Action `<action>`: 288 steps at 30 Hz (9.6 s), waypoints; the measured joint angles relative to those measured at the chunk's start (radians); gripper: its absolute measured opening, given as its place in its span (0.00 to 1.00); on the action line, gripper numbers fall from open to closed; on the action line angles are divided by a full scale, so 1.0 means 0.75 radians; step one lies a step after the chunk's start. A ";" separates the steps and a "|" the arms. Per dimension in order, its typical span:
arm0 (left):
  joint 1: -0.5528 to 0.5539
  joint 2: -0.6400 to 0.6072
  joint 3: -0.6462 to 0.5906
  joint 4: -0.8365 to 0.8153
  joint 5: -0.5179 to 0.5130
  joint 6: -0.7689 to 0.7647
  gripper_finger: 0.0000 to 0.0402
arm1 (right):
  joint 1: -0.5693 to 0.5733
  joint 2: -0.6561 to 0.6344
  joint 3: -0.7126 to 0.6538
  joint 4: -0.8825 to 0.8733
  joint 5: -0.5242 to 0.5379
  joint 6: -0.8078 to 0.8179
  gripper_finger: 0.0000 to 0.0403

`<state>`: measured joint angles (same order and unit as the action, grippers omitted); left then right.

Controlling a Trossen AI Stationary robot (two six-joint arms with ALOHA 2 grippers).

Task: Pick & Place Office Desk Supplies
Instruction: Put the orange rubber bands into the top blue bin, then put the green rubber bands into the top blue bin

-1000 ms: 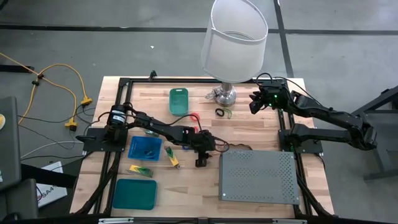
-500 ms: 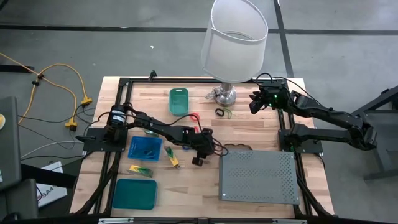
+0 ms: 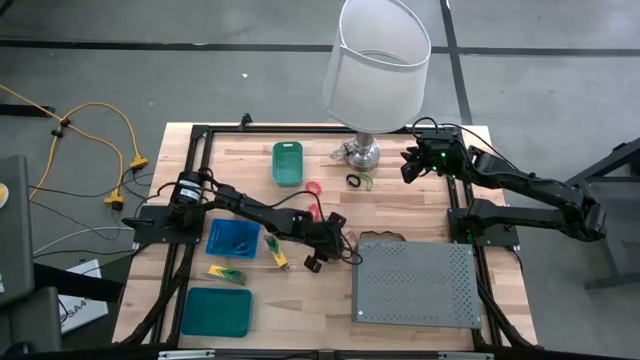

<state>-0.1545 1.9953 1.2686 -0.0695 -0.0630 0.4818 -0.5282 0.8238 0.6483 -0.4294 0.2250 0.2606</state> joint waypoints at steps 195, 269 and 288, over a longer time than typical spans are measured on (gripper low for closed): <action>-0.439 -0.743 -0.283 -1.431 -0.437 -2.125 0.15 | 0.000 0.001 0.000 0.000 0.000 0.000 0.26; 0.586 -0.990 -0.282 -0.733 0.149 -0.512 0.15 | 0.000 0.001 0.000 0.000 0.000 0.006 0.26; 0.586 -0.990 -0.282 -0.733 0.148 -0.512 0.15 | 0.066 0.064 0.001 0.135 -0.298 -0.047 0.26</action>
<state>0.2852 1.2526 1.0573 -0.6193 0.0483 0.0978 -0.4788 0.8716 0.6487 -0.3278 0.0012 0.2255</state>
